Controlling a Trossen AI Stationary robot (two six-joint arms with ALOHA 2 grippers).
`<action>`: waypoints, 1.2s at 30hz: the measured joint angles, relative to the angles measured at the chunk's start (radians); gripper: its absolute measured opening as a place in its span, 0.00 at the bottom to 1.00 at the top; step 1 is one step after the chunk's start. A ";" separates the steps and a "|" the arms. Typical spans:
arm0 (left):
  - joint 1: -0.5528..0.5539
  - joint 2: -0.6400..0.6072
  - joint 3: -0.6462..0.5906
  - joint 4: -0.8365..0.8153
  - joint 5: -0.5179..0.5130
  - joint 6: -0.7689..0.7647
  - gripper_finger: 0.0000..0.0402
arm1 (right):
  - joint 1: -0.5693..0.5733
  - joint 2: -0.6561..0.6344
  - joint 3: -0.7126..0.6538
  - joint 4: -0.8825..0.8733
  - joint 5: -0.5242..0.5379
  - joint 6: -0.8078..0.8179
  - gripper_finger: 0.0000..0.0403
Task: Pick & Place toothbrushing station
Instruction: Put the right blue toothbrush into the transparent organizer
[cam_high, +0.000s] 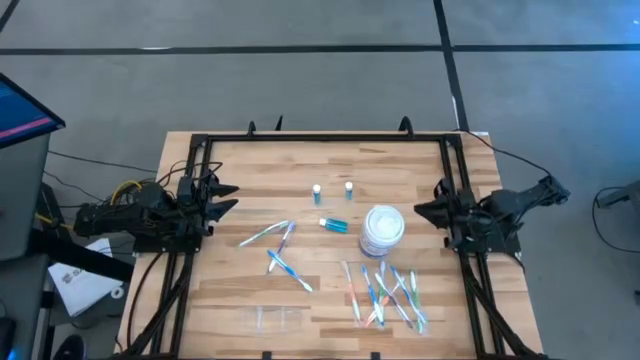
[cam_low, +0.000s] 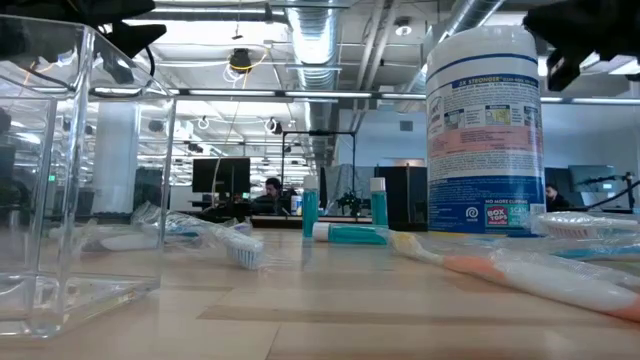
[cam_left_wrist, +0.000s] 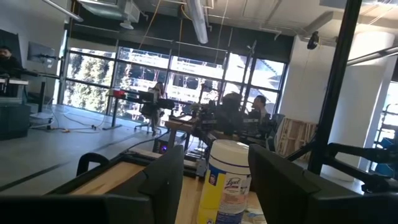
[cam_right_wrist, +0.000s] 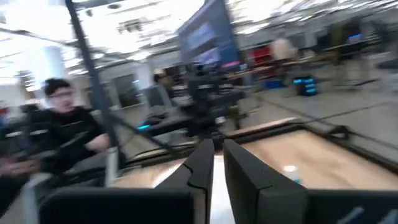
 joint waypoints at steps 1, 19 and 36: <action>0.000 0.000 0.000 0.000 0.000 0.000 0.44 | 0.017 0.018 0.008 -0.011 -0.001 0.015 0.05; 0.000 0.000 0.000 0.000 0.000 -0.002 0.44 | 0.403 0.547 0.260 -0.184 0.047 0.399 0.00; 0.000 0.000 0.000 0.002 0.000 0.000 0.44 | 0.535 1.086 0.671 -0.804 0.037 1.202 0.00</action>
